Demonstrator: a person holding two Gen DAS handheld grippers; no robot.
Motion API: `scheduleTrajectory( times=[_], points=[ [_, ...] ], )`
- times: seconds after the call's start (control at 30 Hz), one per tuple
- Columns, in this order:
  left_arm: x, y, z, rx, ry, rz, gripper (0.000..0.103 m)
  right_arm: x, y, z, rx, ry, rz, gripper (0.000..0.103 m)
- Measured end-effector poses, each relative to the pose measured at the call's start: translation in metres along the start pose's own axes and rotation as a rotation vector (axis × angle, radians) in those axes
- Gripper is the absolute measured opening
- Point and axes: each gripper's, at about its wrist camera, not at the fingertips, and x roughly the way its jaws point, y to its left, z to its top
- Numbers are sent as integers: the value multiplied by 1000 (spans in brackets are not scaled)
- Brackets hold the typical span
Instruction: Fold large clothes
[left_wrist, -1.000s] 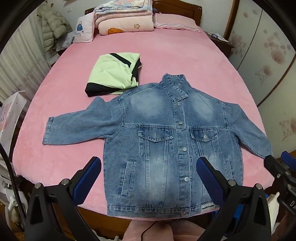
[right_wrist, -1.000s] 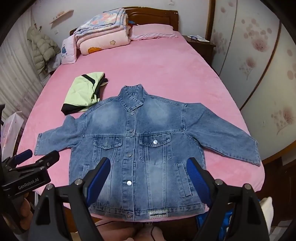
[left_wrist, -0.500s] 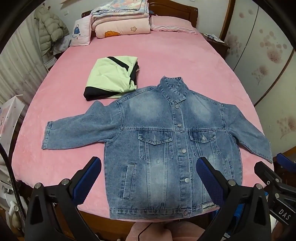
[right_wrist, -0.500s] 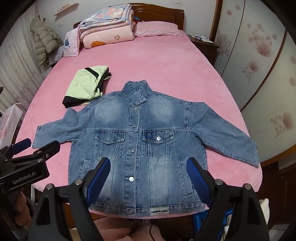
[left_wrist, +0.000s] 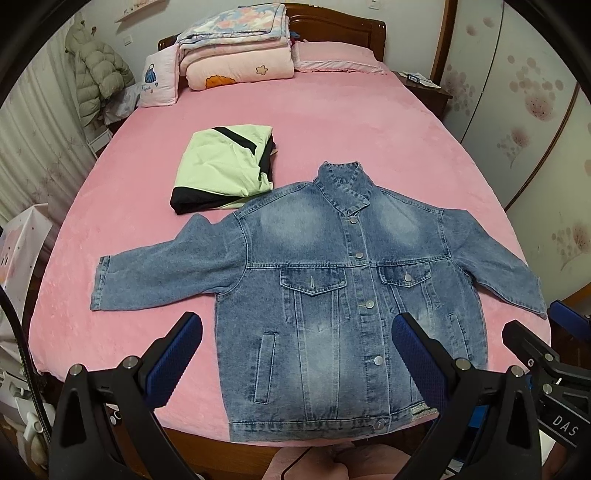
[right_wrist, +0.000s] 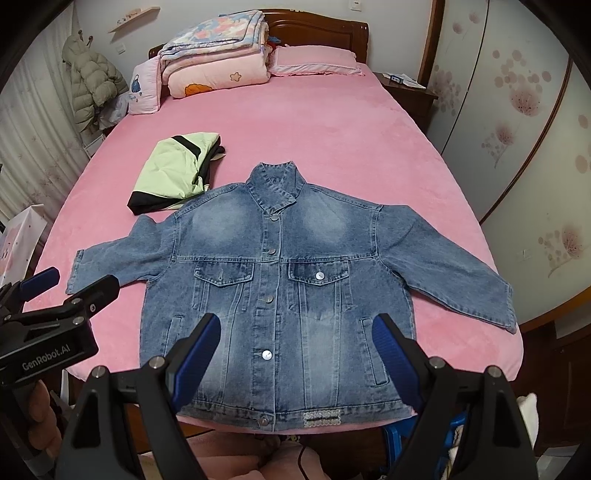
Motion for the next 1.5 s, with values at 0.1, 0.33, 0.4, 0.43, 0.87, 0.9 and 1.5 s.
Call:
scheduleTrajectory(
  times=[0.1,0.33,0.4,0.43,0.87,0.9,1.5],
  points=[
    [-2,1,0,9,-7,1,102,-2,2,0,1,-1,0,85],
    [-5,4,0,22,-19,0,102,-4,6,2,8,-6,-8,85],
    [-6,5,0,29,-23,0,102,-4,7,2,13,-5,-9,85],
    [-6,5,1,31,-24,-2,102,-3,8,1,16,-5,-9,85],
    [-5,8,4,47,-18,-9,102,-4,13,-3,55,-6,-22,85],
    [-4,9,4,50,-17,-10,102,-4,13,-3,57,-6,-22,85],
    [-1,20,11,63,-29,-30,102,-4,15,-3,100,-18,-31,85]
  ],
)
